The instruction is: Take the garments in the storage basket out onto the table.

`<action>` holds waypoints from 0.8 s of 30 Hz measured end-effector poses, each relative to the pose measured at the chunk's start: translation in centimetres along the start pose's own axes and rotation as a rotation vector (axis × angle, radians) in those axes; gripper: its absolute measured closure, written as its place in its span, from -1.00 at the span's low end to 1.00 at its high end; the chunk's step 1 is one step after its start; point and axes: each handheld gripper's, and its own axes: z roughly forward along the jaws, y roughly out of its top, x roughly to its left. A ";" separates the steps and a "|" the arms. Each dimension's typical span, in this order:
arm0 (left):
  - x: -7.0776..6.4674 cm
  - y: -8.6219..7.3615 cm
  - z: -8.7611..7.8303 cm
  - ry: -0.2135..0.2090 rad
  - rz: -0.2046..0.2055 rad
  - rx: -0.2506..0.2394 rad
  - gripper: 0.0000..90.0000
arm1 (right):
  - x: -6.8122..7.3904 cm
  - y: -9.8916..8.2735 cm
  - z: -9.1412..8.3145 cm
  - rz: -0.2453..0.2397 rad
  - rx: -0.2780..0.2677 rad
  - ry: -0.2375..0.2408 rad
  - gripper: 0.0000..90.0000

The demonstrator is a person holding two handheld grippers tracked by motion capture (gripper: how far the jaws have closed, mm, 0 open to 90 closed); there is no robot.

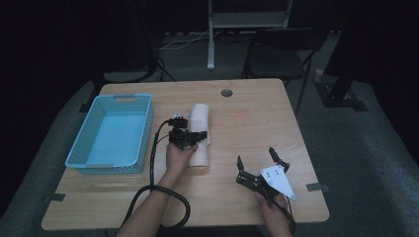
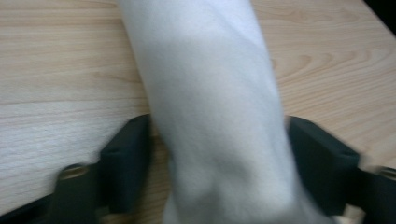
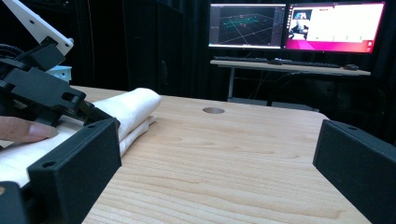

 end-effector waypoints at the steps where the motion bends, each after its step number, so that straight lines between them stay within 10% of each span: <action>1: 0.0 0.0 0.0 -0.004 -0.002 0.002 -0.56 | 0.0 0.0 0.0 0.000 0.000 0.000 -1.00; 7: 0.0 -0.2 -0.3 -0.064 0.023 0.023 -0.56 | 0.0 0.0 0.0 0.000 -0.001 0.000 -1.00; 9: -0.1 -0.4 -0.2 -0.108 0.062 0.039 -1.00 | 0.0 0.0 0.0 0.001 -0.001 -0.001 -0.99; 15: -1.7 -0.4 -0.6 -0.015 0.186 0.028 -1.00 | 0.0 0.0 0.0 0.001 -0.001 0.000 -1.00; 24: -2.5 -0.6 -2.6 -0.006 0.202 -0.112 -1.00 | 0.0 0.0 0.0 0.001 0.000 0.000 -1.00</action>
